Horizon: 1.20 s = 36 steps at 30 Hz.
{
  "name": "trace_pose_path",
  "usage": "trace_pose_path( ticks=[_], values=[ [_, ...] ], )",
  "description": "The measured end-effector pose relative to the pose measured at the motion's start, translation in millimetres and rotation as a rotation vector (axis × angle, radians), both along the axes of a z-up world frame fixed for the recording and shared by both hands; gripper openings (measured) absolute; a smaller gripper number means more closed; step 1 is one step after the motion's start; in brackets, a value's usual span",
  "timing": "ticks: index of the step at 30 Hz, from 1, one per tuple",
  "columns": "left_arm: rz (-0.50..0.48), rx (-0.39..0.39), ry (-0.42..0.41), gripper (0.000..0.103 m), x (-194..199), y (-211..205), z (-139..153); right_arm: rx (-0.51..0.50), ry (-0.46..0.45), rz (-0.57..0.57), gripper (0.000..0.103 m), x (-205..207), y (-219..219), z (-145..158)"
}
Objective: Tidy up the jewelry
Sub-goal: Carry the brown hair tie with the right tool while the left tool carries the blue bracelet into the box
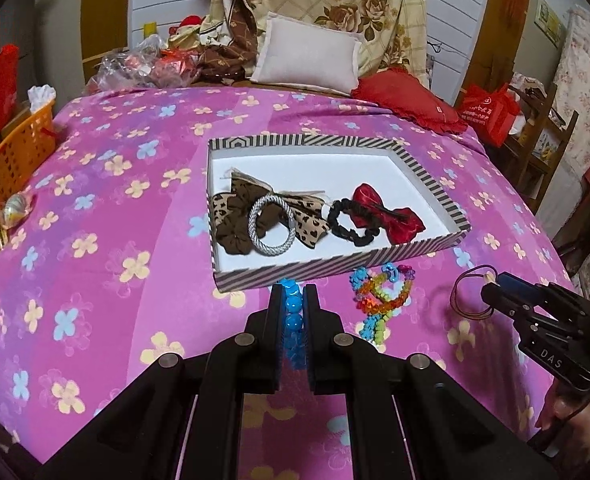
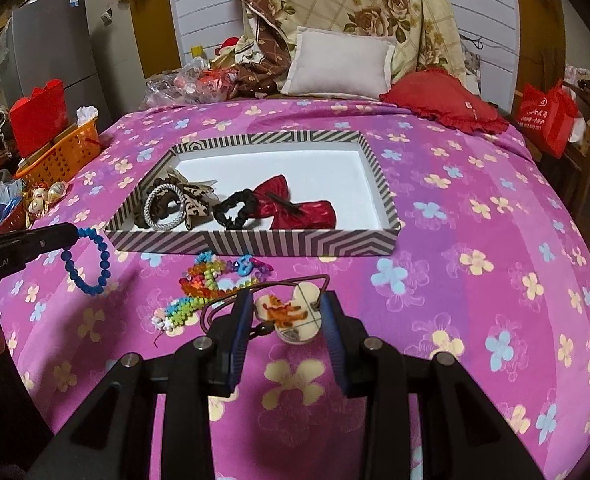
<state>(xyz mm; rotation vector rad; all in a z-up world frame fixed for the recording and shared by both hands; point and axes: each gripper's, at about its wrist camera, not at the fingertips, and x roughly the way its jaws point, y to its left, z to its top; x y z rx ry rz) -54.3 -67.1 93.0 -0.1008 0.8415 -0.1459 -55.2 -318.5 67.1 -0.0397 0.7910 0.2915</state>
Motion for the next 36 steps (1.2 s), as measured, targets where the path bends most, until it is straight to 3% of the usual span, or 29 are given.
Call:
trace_pose_path(
  ticks=[29, 36],
  values=[
    [-0.01, 0.034, -0.018, 0.0, 15.8, -4.3, 10.2, -0.009, -0.008, 0.039, 0.036, 12.8, 20.8, 7.9],
    [-0.03, 0.007, -0.012, 0.0, 16.8, -1.2, 10.2, -0.009, 0.0, 0.04, 0.036, 12.1, 22.1, 5.1]
  ],
)
